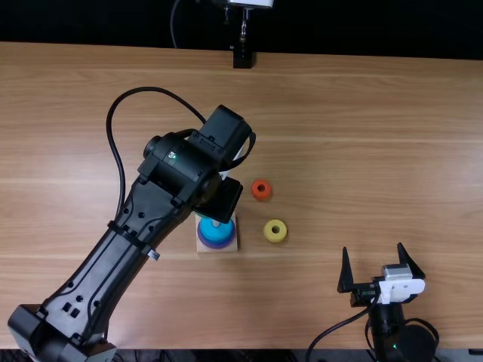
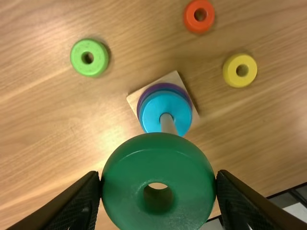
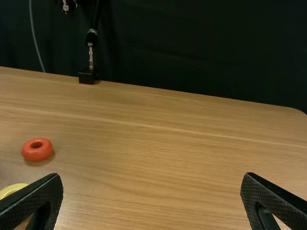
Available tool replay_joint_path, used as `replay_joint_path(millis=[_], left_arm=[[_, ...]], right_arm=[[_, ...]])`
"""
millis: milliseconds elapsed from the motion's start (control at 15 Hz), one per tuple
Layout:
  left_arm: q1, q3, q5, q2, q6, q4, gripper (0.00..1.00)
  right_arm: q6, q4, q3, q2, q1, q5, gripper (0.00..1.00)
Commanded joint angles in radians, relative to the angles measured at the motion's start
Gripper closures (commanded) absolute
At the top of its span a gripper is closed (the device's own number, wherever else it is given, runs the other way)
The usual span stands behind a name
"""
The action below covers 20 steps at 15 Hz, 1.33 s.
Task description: Build the Hanoi tower: stack the rings onto the peg from bottom to top in this color order: purple, dark blue, light blue, dark green, light green, yellow, orange.
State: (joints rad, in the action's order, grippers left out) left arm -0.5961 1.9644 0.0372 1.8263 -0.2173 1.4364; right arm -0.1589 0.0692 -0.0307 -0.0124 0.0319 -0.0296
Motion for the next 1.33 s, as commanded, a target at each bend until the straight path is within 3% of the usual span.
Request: replay_joint_path(millis=[0, 600, 667, 733, 800, 867, 1133, 1267], left_arm=[[-0.014, 0.031, -0.006, 0.022, -0.026, 0.003, 1.0], [-0.033, 0.028, -0.006, 0.044, -0.022, 0.003, 1.0], [-0.033, 0.025, -0.006, 0.044, -0.024, 0.003, 0.94], [-0.031, 0.022, -0.008, 0.044, -0.022, 0.003, 0.61], [-0.028, 0.021, -0.008, 0.044, -0.024, 0.003, 0.23], [-0.025, 0.017, -0.006, 0.042, -0.024, 0.003, 0.0], [-0.018, -0.016, -0.006, 0.037, -0.017, -0.015, 0.0], [0.019, -0.015, -0.006, 0.037, -0.015, -0.037, 0.0]], right_arm=[[-0.003, 0.0, 0.015, 0.012, -0.01, 0.007, 0.0], [-0.003, 0.0, 0.015, 0.012, -0.01, 0.007, 0.0], [-0.003, 0.0, 0.015, 0.012, -0.01, 0.007, 0.0], [-0.003, -0.002, 0.015, 0.012, -0.009, 0.007, 0.0], [-0.003, 0.0, 0.015, 0.012, -0.01, 0.007, 0.0], [-0.003, 0.0, 0.015, 0.012, -0.01, 0.007, 0.0], [-0.003, 0.0, 0.015, 0.012, -0.009, 0.007, 0.0], [-0.003, 0.0, 0.015, 0.012, -0.01, 0.007, 0.0]])
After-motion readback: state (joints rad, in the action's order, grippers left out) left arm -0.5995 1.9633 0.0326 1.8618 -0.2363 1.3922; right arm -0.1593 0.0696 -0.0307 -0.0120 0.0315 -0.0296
